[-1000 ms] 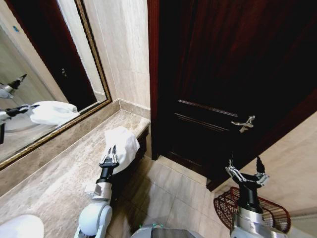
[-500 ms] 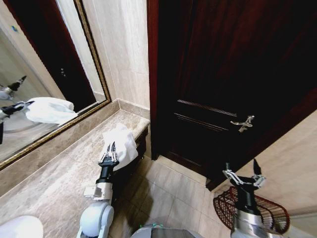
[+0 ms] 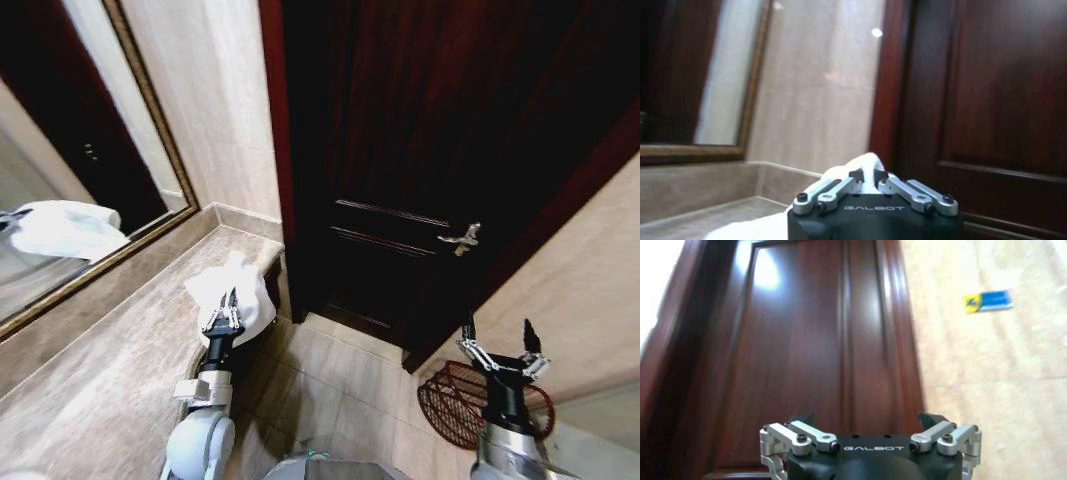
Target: Discard the used towel into the hamper.
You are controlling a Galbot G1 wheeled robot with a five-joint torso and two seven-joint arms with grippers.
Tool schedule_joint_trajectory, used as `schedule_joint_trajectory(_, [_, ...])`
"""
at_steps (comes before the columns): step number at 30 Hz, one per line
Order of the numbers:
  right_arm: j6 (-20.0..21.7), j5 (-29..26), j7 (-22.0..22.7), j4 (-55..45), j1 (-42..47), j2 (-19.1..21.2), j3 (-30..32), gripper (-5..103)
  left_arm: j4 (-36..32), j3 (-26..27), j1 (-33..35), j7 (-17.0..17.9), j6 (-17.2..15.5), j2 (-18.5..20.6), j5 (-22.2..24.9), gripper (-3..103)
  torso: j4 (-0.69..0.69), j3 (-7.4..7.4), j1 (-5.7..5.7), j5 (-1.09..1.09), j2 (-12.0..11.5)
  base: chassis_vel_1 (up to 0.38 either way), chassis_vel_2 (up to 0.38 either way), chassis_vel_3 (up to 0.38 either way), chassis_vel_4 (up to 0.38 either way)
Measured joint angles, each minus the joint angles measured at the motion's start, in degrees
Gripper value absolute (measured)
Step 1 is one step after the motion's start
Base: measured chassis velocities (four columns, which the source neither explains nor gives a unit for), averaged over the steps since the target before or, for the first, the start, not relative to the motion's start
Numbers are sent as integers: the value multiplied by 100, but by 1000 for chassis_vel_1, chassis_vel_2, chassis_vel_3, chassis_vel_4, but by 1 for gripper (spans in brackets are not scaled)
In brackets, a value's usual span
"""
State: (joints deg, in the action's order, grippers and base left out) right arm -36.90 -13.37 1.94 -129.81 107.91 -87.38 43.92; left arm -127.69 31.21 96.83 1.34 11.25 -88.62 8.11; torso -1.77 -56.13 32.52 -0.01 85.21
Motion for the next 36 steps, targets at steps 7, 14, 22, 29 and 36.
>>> schedule_joint_trajectory(7, [8,140,69,-80,60,-55,-22,100,65,-90,-23,-72,-72,109,18,7,-1,0,0,0,0,-113,-121,-123,-114])
schedule_joint_trajectory(14, [-49,104,112,-114,55,-94,-45,100,102,-189,-11,-99,-88,110,17,7,-1,0,0,1,0,-127,-124,-137,-123])
schedule_joint_trajectory(22, [-64,74,87,-127,55,-98,-92,100,169,-349,43,-118,-58,33,-84,7,-1,0,0,0,-1,-139,-111,-125,-121])
schedule_joint_trajectory(29, [-58,30,88,-125,48,-73,-107,100,170,-380,70,-126,-55,16,-126,7,-1,0,-1,1,0,-121,-126,-126,-124])
schedule_joint_trajectory(36, [-57,-2,33,-106,34,-63,-138,100,164,-371,92,-129,-37,-10,-140,7,-2,0,0,1,-1,-136,-127,-114,-123])
